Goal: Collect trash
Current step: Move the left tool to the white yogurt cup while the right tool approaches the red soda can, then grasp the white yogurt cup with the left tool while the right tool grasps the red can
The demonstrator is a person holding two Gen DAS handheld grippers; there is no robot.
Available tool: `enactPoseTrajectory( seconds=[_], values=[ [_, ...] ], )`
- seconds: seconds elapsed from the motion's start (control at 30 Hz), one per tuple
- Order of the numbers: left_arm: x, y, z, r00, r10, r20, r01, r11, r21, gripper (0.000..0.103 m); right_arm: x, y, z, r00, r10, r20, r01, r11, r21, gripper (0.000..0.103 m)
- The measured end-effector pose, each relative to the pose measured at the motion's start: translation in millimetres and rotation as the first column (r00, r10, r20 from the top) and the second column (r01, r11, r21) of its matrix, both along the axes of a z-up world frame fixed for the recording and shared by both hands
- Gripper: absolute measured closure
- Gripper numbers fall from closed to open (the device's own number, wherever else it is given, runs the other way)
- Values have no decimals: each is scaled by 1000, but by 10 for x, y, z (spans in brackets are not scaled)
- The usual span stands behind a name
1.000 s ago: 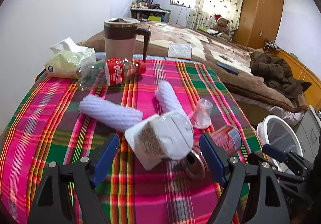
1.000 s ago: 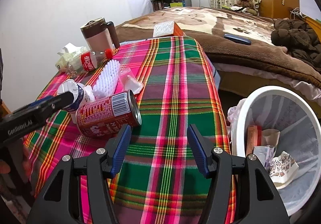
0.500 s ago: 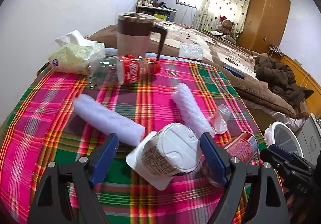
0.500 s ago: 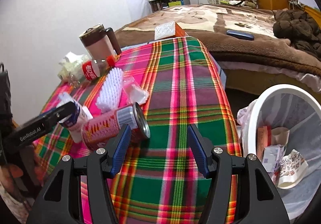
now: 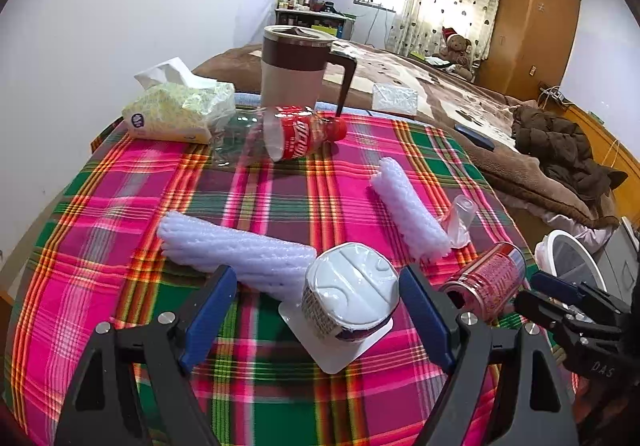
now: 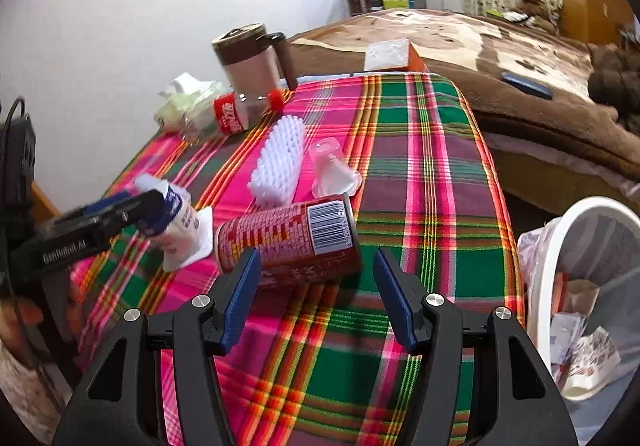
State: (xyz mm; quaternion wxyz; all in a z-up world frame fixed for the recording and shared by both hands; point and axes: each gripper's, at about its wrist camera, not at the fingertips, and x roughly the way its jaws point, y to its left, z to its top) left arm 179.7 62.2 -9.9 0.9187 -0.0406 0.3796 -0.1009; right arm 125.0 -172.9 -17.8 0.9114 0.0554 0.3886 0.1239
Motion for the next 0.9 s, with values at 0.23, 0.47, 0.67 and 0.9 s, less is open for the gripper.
enactPoseTrajectory(
  seconds=[0.23,0.47,0.67,0.9],
  values=[
    [-42,10,8,1000,3,2,-3,1000,22,18,234,-53,-23,1000,3,-27,-1,996,85,43],
    [-30,118,20,999,40,8,-41,999,36,18,-70,119,-108,991,118,-67,-108,985,132,43],
    [-34,149,16,999,46,10,-46,998,31,18,-199,154,50,986,165,-3,-163,979,126,43],
    [-62,120,16,999,37,12,-37,999,10,18,-49,288,120,974,211,84,-211,977,-7,43]
  ],
)
